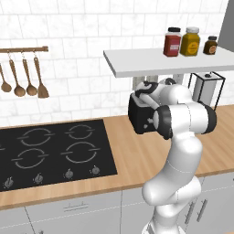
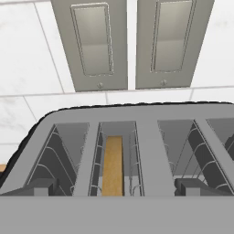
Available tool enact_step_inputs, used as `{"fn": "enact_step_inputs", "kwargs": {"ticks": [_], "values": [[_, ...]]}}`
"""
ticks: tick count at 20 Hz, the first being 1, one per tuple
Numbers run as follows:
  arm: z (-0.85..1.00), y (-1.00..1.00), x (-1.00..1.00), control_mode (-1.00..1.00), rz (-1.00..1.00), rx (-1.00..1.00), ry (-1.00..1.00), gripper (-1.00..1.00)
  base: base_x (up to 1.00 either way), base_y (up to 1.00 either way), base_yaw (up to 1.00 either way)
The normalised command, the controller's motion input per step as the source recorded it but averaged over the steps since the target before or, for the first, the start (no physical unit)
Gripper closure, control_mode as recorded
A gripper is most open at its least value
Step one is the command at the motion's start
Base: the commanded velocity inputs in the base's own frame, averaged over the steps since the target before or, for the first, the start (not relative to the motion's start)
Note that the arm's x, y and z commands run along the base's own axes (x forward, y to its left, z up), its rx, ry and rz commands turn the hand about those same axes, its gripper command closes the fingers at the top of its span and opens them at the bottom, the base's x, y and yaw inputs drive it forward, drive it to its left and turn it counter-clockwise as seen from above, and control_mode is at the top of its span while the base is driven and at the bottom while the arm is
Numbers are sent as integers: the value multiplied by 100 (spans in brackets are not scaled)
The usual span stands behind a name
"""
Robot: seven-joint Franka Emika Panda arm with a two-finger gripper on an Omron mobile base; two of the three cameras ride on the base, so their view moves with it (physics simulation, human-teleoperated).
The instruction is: Start the toaster. Once the lever pops up, take the bread to the plate on the dining counter.
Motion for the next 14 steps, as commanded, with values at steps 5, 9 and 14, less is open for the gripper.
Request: {"fn": "enact_step_inputs", "kwargs": {"ticks": [5, 9, 14], "values": [[0, 0, 0, -100, 0, 0, 0, -100, 0, 0, 0], [0, 0, 0, -100, 0, 0, 0, -100, 0, 0, 0], [0, 0, 0, -100, 0, 0, 0, -100, 0, 0, 0]]}}
